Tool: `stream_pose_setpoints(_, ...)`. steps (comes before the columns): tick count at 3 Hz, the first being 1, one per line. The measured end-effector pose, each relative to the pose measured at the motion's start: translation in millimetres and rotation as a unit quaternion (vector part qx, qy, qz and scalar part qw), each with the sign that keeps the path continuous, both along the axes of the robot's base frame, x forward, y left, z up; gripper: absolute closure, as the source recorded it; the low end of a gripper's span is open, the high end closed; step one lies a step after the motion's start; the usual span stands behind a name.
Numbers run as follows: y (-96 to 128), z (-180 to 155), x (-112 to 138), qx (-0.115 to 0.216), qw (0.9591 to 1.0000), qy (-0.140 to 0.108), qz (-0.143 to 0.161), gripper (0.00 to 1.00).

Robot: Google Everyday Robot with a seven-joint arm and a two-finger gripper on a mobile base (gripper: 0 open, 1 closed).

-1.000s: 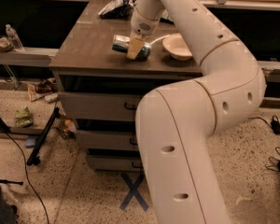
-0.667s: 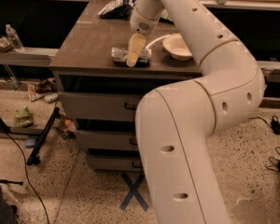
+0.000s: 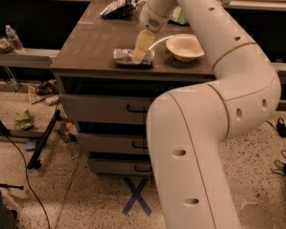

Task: Knock redbull can over

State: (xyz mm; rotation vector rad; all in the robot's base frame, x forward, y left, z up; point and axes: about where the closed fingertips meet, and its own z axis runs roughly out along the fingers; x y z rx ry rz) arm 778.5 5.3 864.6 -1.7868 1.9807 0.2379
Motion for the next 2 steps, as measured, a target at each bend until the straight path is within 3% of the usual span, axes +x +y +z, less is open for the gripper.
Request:
stream_pose_setpoints(1, -45.6, 33.0, 3.9, 0.018, 0.9979, -0.02, -0.058, 0.0)
stream_pose_setpoints(2, -96.2, 71.4, 0.6, 0.041, 0.9911, -0.044, -0.119, 0.0)
